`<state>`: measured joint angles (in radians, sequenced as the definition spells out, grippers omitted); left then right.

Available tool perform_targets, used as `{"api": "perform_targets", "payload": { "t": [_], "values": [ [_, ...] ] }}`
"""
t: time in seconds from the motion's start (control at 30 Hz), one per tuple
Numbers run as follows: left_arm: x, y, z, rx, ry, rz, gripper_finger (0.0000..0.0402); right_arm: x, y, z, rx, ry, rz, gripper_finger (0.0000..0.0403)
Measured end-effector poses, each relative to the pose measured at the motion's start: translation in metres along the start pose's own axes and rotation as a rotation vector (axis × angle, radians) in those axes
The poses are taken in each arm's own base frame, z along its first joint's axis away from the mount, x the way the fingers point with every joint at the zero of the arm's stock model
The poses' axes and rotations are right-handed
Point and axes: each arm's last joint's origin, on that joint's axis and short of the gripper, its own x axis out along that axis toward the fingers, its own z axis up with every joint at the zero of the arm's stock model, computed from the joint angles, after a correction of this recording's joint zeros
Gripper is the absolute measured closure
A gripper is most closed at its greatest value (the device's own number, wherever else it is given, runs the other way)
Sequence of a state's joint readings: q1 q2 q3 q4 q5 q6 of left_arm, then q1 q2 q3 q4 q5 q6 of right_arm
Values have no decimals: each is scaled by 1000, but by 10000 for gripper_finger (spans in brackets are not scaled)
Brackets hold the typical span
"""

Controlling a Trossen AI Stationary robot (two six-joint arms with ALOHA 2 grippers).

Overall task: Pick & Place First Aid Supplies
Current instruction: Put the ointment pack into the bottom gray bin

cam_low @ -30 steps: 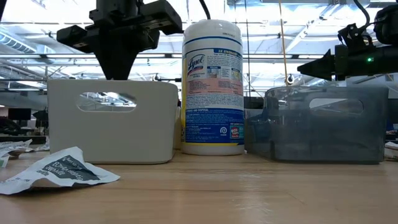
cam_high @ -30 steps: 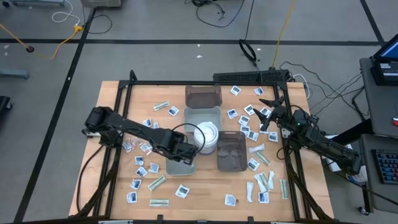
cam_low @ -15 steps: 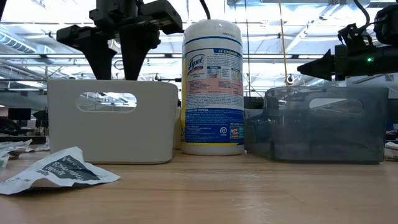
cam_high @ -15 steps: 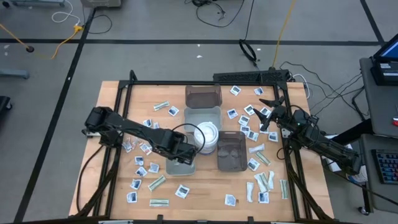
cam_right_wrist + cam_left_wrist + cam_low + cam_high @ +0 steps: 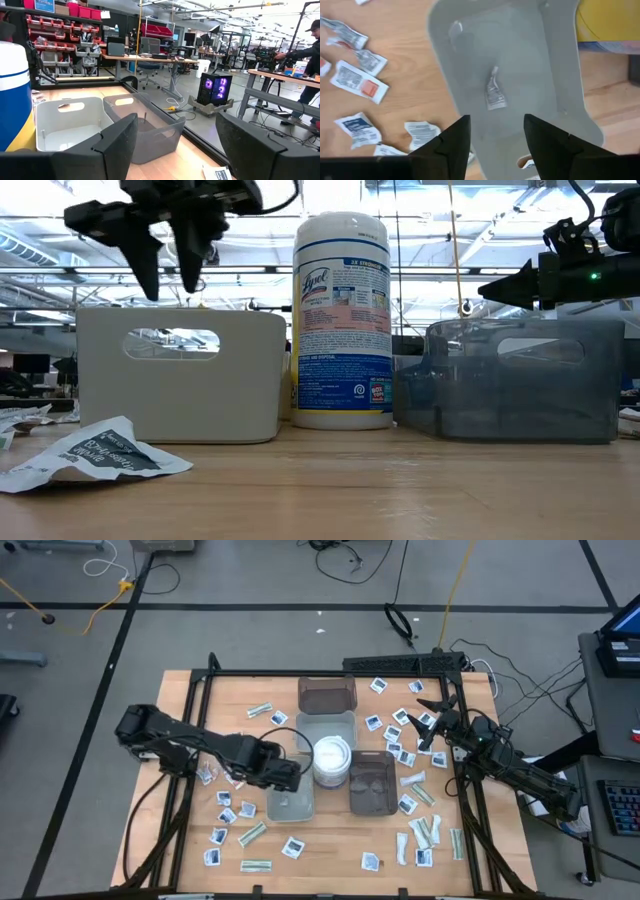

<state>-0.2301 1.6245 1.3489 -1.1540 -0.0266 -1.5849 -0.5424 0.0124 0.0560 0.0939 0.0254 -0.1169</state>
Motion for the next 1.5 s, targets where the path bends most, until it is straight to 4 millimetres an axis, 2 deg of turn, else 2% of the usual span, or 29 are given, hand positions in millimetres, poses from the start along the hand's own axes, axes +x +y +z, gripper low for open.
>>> {"api": "perform_targets", "payload": {
  "t": [0.2,0.57,0.77,0.97,1.33,1.5],
  "values": [
    [-1,23,5,-32,15,5,229,0,0,0,0,0,0,140],
    [-1,73,2,-79,46,10,216,0,0,0,0,0,0,140],
    [3,86,4,-92,53,22,215,0,0,0,0,0,0,140],
    [2,90,25,-110,37,39,215,0,0,0,0,0,0,140],
    [2,106,86,-168,4,40,215,0,0,0,0,1,0,140],
    [1,115,106,-199,-8,42,215,0,0,0,0,0,0,140]
  ]
}}
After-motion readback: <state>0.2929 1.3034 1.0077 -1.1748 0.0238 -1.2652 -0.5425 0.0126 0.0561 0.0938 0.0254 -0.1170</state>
